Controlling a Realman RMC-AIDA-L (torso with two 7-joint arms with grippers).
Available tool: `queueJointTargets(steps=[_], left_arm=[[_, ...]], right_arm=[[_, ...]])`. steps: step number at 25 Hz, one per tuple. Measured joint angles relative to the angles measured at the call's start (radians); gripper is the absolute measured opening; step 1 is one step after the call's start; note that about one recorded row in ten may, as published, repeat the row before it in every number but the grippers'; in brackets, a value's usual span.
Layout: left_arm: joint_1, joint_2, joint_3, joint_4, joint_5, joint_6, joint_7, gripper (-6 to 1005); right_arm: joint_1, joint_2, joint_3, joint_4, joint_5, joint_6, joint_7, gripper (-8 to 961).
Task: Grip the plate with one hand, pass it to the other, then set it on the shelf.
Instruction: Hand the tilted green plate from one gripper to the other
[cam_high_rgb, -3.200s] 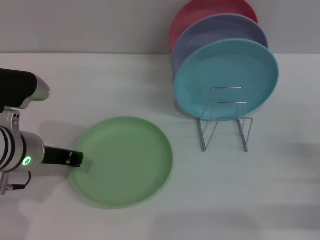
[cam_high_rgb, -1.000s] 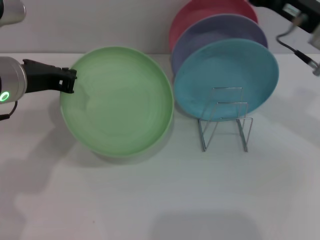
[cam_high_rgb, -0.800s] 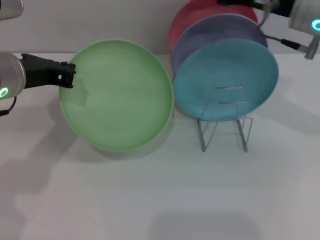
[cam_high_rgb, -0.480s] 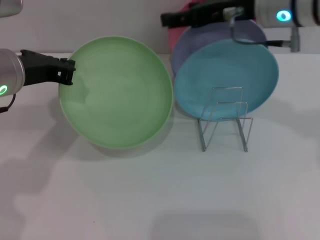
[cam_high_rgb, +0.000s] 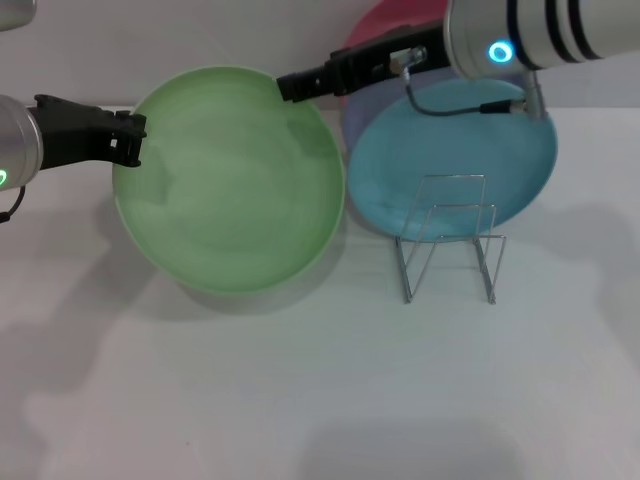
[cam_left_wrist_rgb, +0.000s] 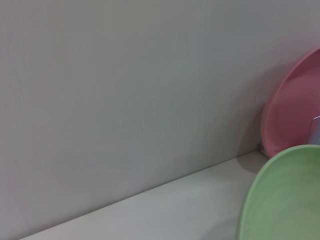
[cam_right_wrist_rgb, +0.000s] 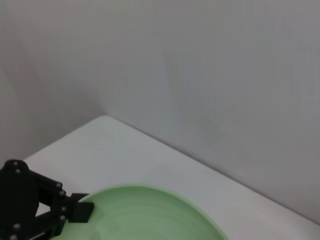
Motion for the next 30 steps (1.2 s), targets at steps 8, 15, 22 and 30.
queueJointTargets(steps=[8,15,22,30], left_arm=[[0.001,-0.001,0.002,-0.002,-0.003,0.000,0.000,39],[0.001,-0.001,0.005,-0.002,-0.006,-0.001,0.000,39],[0.001,0.000,0.003,-0.002,-0.015,0.000,0.000,39],[0.001,0.001,0.006,-0.002,-0.017,-0.001,0.001,40]], right_arm=[[0.036,0.002,-0.010,-0.076,-0.004,-0.029,-0.003,815],[0.061,0.004,-0.040,-0.138,-0.007,-0.069,-0.005,814],[0.070,0.006,-0.057,-0.153,-0.014,-0.092,-0.006,813],[0.098,0.006,-0.057,-0.214,-0.018,-0.108,-0.006,812]])
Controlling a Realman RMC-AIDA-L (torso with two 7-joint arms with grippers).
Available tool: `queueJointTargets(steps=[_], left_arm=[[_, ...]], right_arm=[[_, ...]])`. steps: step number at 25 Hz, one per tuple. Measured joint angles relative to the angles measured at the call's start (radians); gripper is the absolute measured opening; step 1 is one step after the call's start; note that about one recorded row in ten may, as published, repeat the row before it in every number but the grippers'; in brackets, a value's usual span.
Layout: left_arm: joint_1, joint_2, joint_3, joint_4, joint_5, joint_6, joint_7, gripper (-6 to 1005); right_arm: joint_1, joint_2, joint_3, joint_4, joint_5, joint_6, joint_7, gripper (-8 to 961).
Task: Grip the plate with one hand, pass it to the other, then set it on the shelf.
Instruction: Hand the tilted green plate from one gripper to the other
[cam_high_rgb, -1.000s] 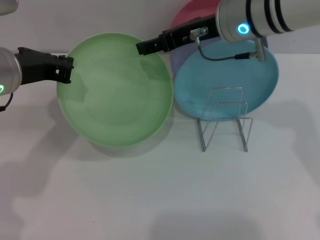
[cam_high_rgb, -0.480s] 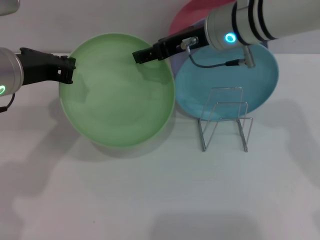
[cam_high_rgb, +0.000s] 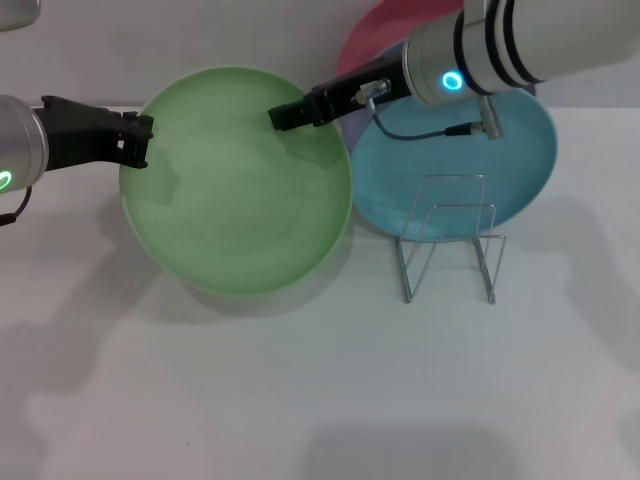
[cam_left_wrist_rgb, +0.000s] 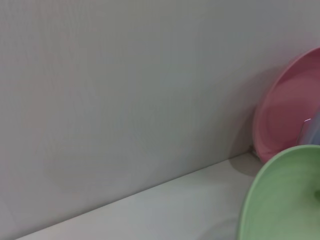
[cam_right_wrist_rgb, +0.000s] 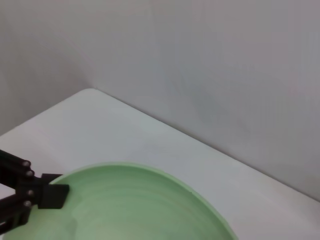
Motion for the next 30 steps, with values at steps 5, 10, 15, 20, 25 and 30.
queueJointTargets(steps=[5,10,15,20,25,30], left_arm=[[0.000,-0.001,0.001,0.000,-0.002,0.000,0.000,40],[0.000,-0.002,0.004,0.000,-0.010,-0.001,0.002,40],[0.001,-0.001,0.004,0.000,-0.031,0.000,0.021,40],[0.004,0.001,0.000,0.000,-0.057,0.001,0.024,40],[0.007,-0.001,0.005,-0.004,-0.062,0.005,0.024,40],[0.008,-0.003,0.011,-0.020,-0.065,0.003,0.037,76]], right_arm=[[0.005,0.000,-0.002,-0.010,-0.002,-0.003,-0.011,693],[-0.010,0.003,-0.016,0.001,0.008,-0.026,-0.075,408],[-0.026,0.003,-0.042,0.028,0.000,-0.037,-0.078,162],[-0.043,0.006,-0.052,0.060,-0.012,-0.039,-0.078,143],[-0.061,0.020,-0.054,0.101,-0.056,-0.036,-0.072,125],[-0.066,0.023,-0.054,0.111,-0.071,-0.031,-0.066,118]])
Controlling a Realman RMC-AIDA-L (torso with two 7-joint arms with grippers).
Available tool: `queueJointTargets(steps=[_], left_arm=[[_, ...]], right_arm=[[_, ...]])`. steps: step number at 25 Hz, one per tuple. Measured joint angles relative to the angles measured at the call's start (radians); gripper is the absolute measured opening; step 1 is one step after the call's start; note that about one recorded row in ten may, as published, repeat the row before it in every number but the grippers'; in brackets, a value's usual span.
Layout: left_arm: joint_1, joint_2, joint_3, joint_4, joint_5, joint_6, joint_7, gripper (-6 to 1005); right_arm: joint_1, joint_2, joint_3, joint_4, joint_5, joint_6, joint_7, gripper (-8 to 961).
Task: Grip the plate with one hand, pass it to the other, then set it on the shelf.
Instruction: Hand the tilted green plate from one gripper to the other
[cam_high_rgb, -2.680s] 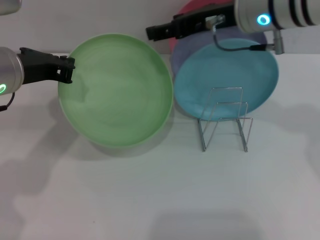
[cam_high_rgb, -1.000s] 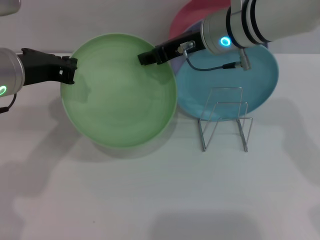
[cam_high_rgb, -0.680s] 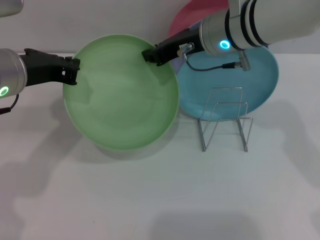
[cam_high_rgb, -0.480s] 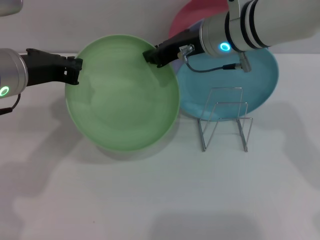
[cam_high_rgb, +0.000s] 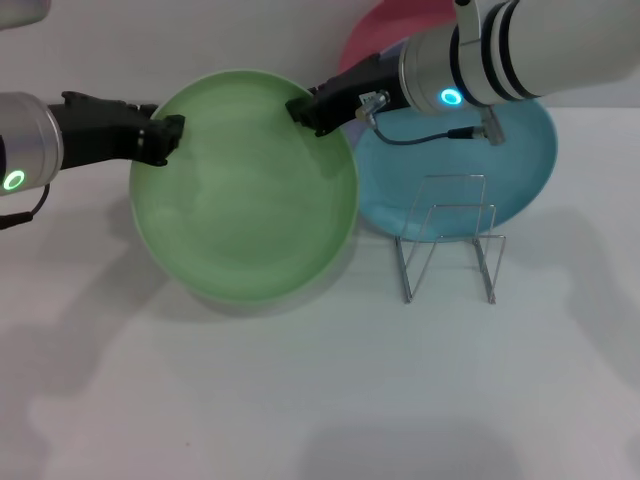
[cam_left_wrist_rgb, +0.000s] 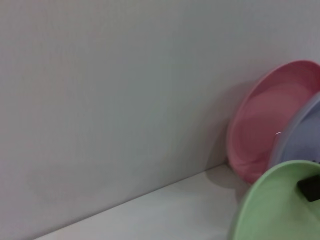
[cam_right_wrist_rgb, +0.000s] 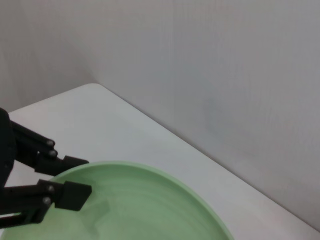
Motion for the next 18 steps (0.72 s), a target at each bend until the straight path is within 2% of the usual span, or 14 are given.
queueJointTargets(steps=[7,12,15,18], left_arm=[[0.021,0.002,0.031,-0.050,-0.012,-0.001,0.018,267],[0.038,0.002,0.047,-0.086,-0.015,-0.004,0.026,473],[0.048,0.003,0.049,-0.101,-0.015,-0.004,0.030,649],[0.065,0.002,0.048,-0.116,-0.015,0.002,0.038,650]], right_arm=[[-0.013,0.000,0.001,0.006,-0.005,-0.005,0.002,114],[-0.029,0.000,0.002,0.032,-0.006,-0.009,0.002,94],[-0.039,0.000,0.002,0.050,-0.007,-0.010,0.002,67],[-0.061,0.000,0.002,0.078,-0.007,-0.013,0.001,59]])
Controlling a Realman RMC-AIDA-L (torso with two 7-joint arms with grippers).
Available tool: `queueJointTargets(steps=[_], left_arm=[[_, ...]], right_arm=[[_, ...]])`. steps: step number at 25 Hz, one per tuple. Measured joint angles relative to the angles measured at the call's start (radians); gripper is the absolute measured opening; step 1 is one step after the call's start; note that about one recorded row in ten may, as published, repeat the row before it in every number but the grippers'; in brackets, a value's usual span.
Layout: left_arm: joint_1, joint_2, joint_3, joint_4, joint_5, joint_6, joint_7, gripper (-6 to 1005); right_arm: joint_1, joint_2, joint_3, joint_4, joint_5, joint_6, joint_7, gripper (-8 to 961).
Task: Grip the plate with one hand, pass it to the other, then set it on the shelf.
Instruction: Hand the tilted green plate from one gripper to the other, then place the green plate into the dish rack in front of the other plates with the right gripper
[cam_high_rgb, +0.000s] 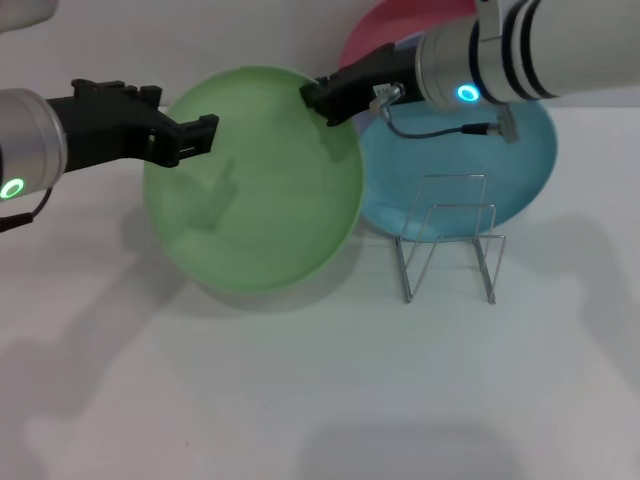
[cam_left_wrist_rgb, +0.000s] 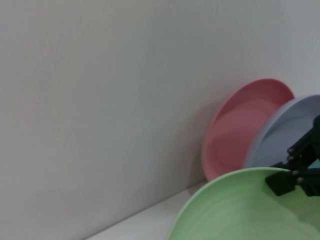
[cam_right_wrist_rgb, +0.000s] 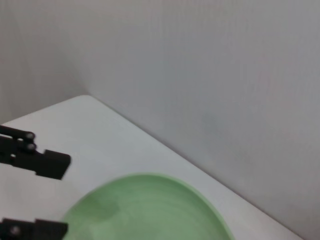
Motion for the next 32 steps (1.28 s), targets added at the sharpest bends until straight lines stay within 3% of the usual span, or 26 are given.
queueJointTargets(steps=[3,4,8,13,14,15,17,18,19,23,24,28,29,32], left_arm=[[0.017,0.000,-0.003,-0.015,0.003,0.017,0.004,651],[0.055,0.001,-0.007,-0.037,0.010,0.074,0.019,651],[0.108,0.000,-0.001,-0.047,0.011,0.193,0.052,650],[0.183,0.000,0.019,-0.027,0.007,0.391,0.072,650],[0.190,0.000,0.022,-0.020,0.007,0.416,0.072,649],[0.194,0.000,0.024,-0.014,0.007,0.430,0.072,649],[0.200,-0.001,0.026,0.007,0.006,0.462,0.073,649],[0.200,-0.001,0.026,0.007,0.006,0.462,0.073,649],[0.200,-0.001,0.029,0.026,0.006,0.481,0.075,649],[0.200,-0.001,0.041,0.053,0.006,0.516,0.079,650],[0.200,0.000,0.045,0.062,0.006,0.527,0.080,650],[0.199,0.000,0.052,0.086,0.006,0.546,0.080,651],[0.192,-0.001,0.052,0.101,0.006,0.547,0.080,651],[0.184,-0.001,0.052,0.117,0.006,0.547,0.080,651]], right_arm=[[-0.023,0.000,0.004,0.029,0.000,-0.002,-0.006,52],[-0.043,0.001,0.009,0.056,-0.001,-0.004,-0.014,49],[-0.084,0.001,0.017,0.110,-0.002,-0.010,-0.035,39],[-0.198,0.002,0.026,0.248,0.035,-0.048,-0.099,39],[-0.251,0.003,0.026,0.309,0.086,-0.068,-0.147,39],[-0.251,0.003,0.026,0.309,0.086,-0.068,-0.147,39],[-0.328,0.003,0.027,0.375,0.193,-0.092,-0.264,39],[-0.328,0.003,0.027,0.375,0.193,-0.092,-0.264,39],[-0.385,0.004,0.027,0.407,0.277,-0.102,-0.354,39],[-0.469,0.004,0.028,0.431,0.423,-0.120,-0.520,39],[-0.520,0.005,0.032,0.429,0.534,-0.129,-0.637,39],[-0.587,0.005,0.039,0.403,0.696,-0.134,-0.824,39],[-0.626,0.005,0.044,0.374,0.801,-0.129,-0.964,39],[-0.652,0.005,0.058,0.340,0.875,-0.116,-1.065,38]])
